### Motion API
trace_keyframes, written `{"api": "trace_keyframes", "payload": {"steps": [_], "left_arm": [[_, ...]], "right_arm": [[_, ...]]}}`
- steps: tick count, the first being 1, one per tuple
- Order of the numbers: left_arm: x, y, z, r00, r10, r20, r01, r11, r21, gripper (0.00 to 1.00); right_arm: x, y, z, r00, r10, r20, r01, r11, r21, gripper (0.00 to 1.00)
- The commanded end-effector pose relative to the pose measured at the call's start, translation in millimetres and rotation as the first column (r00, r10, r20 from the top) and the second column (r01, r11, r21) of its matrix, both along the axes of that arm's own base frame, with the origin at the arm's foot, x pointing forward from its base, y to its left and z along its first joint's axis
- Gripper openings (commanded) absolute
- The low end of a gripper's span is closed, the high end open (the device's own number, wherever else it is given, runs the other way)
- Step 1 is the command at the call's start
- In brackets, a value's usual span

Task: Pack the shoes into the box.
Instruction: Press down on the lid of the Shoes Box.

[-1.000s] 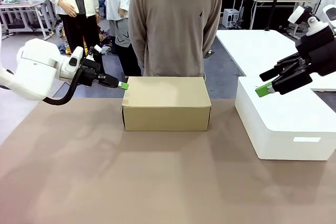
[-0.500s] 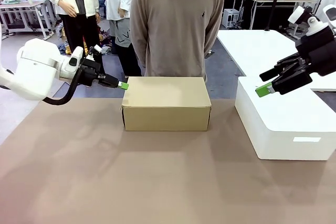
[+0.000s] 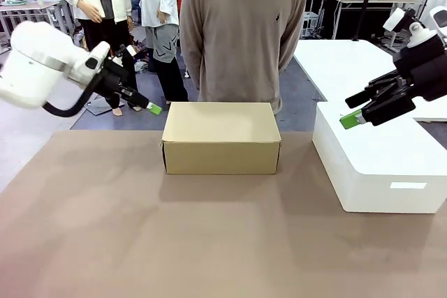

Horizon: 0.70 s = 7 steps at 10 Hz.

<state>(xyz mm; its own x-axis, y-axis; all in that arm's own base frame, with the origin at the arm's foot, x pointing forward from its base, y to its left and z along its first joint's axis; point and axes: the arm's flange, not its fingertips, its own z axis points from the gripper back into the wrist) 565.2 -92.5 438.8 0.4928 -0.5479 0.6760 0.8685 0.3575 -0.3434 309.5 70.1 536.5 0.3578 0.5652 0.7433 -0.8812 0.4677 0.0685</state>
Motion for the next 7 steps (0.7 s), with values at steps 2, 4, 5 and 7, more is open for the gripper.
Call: {"api": "trace_keyframes", "payload": {"steps": [2, 4, 5, 7], "left_arm": [[-26, 5, 26, 1.0, -0.004, -0.007, 0.006, 0.961, 0.275, 0.33], [-45, 11, 41, 0.999, 0.037, 0.019, -0.041, 0.911, 0.41, 0.72], [-53, 14, 45, 0.999, 0.036, 0.014, -0.038, 0.887, 0.461, 0.91], [-68, 15, 50, 1.0, 0.03, -0.004, -0.024, 0.864, 0.503, 1.0]], "right_arm": [[3, 0, 0, 1.0, 0.024, 0.014, -0.025, 0.999, 0.029, 1.0], [7, 8, 10, 0.999, 0.005, -0.038, -0.006, 1.0, -0.011, 0.81], [16, 17, 20, 0.998, 0.008, -0.064, -0.009, 1.0, -0.024, 0.61], [31, 40, 40, 0.998, 0.012, -0.056, -0.018, 0.994, -0.103, 0.22]]}}
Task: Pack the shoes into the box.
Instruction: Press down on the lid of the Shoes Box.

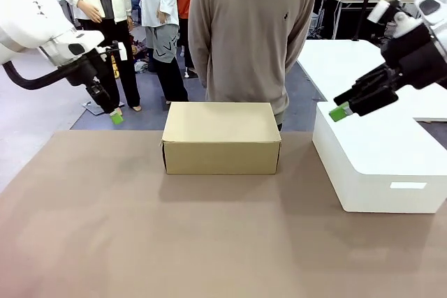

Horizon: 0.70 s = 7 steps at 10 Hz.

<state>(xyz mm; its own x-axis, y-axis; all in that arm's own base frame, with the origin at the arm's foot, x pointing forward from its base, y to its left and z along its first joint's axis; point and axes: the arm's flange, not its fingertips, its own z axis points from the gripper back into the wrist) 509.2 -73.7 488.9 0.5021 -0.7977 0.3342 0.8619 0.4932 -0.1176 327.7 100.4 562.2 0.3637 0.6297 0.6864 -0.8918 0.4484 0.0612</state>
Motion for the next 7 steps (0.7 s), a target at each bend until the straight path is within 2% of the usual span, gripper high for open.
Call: {"api": "trace_keyframes", "payload": {"steps": [1, 2, 4, 7], "left_arm": [[-17, -4, 2, 0.999, 0.034, 0.038, -0.033, 0.999, -0.026, 1.0], [-22, -4, 4, 0.994, 0.052, 0.096, -0.046, 0.997, -0.065, 1.0], [-37, -5, 8, 0.988, 0.043, 0.148, -0.032, 0.996, -0.079, 1.0], [-68, -13, 18, 0.969, 0.035, 0.243, -0.013, 0.996, -0.092, 1.0]], "right_arm": [[22, 25, 24, 0.999, -0.032, -0.004, 0.032, 0.998, -0.045, 0.03], [30, 40, 28, 0.999, -0.051, 0.019, 0.052, 0.996, -0.07, 0.0], [47, 76, 29, 0.998, -0.044, 0.039, 0.047, 0.994, -0.095, 0.0], [77, 124, 14, 0.998, -0.028, 0.055, 0.035, 0.99, -0.137, 0.0]]}}
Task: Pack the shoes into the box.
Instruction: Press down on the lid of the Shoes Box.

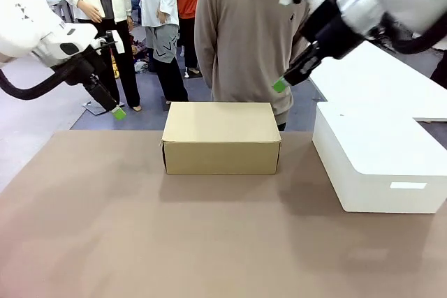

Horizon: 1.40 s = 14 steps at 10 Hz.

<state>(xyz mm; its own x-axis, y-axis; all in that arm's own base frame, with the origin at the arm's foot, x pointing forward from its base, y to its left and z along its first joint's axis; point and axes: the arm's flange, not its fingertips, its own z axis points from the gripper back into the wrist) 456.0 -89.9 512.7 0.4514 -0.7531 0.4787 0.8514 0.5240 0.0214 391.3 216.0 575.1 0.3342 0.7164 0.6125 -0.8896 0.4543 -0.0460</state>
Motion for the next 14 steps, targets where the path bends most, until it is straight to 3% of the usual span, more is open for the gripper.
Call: {"api": "trace_keyframes", "payload": {"steps": [1, 4, 5, 6, 12, 14], "left_arm": [[-22, 2, -4, 0.996, 0.009, 0.084, -0.007, 1.0, -0.016, 1.0], [-33, -3, 1, 0.976, 0.076, 0.203, -0.066, 0.996, -0.054, 1.0], [-33, -2, 1, 0.976, 0.07, 0.206, -0.049, 0.993, -0.106, 1.0], [-28, -4, 9, 0.984, 0.05, 0.168, -0.047, 0.999, -0.017, 1.0], [-28, -4, 9, 0.984, 0.05, 0.168, -0.047, 0.999, -0.017, 1.0], [-28, -4, 9, 0.984, 0.05, 0.168, -0.047, 0.999, -0.017, 1.0]], "right_arm": [[21, 20, -6, 1.0, -0.023, 0.002, 0.023, 1.0, -0.021, 0.0], [41, 38, -22, 0.998, -0.05, 0.023, 0.052, 0.995, -0.083, 0.0], [29, 30, -23, 1.0, -0.003, 0.006, 0.003, 0.999, -0.04, 0.0], [29, 30, -23, 1.0, -0.003, 0.006, 0.003, 0.999, -0.04, 0.0], [29, 30, -23, 1.0, -0.003, 0.006, 0.003, 0.999, -0.04, 0.0], [45, 45, -21, 0.998, -0.055, -0.011, 0.054, 0.998, -0.038, 0.0]]}}
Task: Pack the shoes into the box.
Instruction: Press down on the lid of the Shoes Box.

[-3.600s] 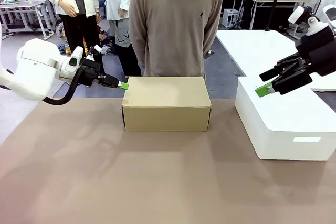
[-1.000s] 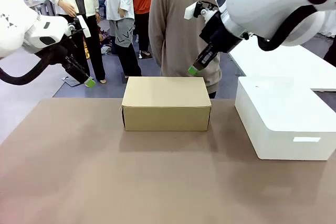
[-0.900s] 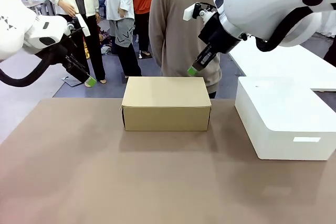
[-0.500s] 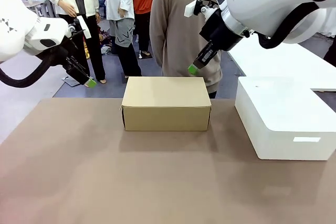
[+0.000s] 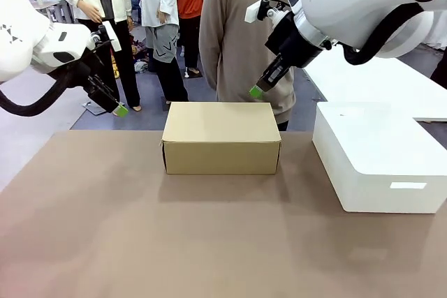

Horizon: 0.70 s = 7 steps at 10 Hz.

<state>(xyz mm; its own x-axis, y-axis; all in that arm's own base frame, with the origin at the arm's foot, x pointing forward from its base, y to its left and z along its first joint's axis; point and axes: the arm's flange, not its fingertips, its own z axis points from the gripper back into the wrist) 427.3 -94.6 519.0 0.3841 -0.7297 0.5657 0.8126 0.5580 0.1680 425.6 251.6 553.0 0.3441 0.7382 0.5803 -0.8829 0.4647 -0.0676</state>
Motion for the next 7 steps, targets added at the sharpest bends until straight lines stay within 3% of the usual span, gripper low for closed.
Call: {"api": "trace_keyframes", "payload": {"steps": [1, 4, 7], "left_arm": [[1, 1, 3, 1.0, 0.009, -0.015, -0.009, 1.0, -0.001, 1.0], [1, 1, 3, 1.0, 0.009, -0.015, -0.009, 1.0, -0.001, 1.0], [1, 1, 3, 1.0, 0.009, -0.015, -0.009, 1.0, -0.001, 1.0]], "right_arm": [[26, 22, -2, 0.996, -0.081, -0.033, 0.081, 0.997, -0.001, 0.0], [75, 52, -7, 0.986, -0.149, -0.078, 0.147, 0.989, -0.036, 0.0], [119, 73, -35, 0.97, -0.198, -0.138, 0.184, 0.977, -0.11, 0.0]]}}
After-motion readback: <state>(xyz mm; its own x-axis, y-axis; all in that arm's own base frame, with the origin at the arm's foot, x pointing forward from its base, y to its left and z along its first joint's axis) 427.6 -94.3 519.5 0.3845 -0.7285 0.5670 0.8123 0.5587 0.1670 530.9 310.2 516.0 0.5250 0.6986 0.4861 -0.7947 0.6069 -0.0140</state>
